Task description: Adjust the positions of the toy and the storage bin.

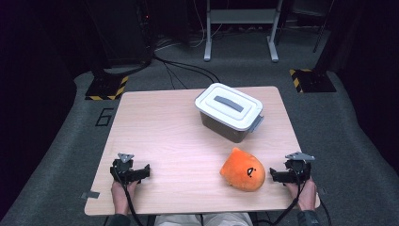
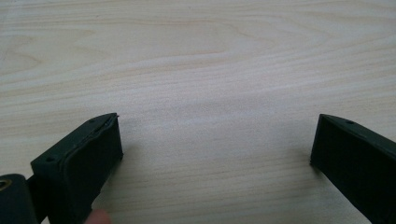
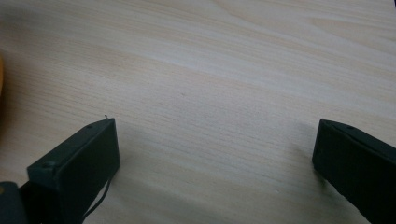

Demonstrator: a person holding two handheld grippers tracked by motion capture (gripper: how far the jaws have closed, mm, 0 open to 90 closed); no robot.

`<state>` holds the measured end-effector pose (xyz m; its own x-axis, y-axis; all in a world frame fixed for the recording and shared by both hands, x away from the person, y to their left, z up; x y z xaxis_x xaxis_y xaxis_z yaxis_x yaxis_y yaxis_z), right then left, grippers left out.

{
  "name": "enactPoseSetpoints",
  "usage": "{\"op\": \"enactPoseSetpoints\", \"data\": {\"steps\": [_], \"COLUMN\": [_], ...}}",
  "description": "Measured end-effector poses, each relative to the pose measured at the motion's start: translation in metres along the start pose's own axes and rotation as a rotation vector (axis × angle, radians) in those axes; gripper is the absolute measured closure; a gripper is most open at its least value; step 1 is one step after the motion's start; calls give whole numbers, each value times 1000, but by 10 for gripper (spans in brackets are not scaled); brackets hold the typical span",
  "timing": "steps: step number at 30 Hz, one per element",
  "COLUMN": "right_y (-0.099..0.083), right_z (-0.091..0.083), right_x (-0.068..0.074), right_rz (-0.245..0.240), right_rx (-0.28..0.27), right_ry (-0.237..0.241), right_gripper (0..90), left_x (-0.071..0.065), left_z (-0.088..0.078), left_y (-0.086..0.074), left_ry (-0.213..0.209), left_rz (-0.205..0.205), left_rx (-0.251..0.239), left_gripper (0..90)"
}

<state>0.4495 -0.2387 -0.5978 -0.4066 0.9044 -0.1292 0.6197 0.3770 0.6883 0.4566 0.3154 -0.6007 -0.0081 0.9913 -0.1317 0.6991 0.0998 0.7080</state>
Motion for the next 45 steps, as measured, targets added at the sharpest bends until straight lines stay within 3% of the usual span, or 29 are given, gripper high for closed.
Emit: {"op": "enactPoseSetpoints", "data": {"steps": [8,13,26,33,36,41,45], "right_y": [2,16,42,59,74,85,97], "right_z": [-7,-25,-52,-68,-78,-85,-91], "right_x": [2,8,15,19,27,38,58], "right_rz": [6,-51,-89,-109,-126,-152,-192], "right_rx": [18,11,-6,-50,-84,-96,-98], "right_ry": [17,36,62,90,98,120,165], "right_gripper": [0,0,0,0,0,0,0], "left_x": [0,0,0,0,0,0,0], "left_z": [1,1,1,1,1,1,1], "left_y": [1,1,1,1,1,1,1], "left_ry": [1,4,4,4,4,4,4], "left_rz": [1,-1,-1,-1,-2,-1,-2], "left_rx": [-1,-1,-1,-1,-1,-1,-1], "left_gripper": [14,14,14,14,14,14,15]}}
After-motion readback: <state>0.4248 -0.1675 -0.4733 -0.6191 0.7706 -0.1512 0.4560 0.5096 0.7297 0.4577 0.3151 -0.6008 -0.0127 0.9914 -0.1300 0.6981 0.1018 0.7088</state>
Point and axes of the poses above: each handheld gripper's, and its own axes: z roughly forward along the jaws, y roughly out of its top, x roughly to its left, the point moved 10 cm from there along z, roughly forward along the jaws, and after that the axes turned 10 degrees about -z, right-handed, at the moved point
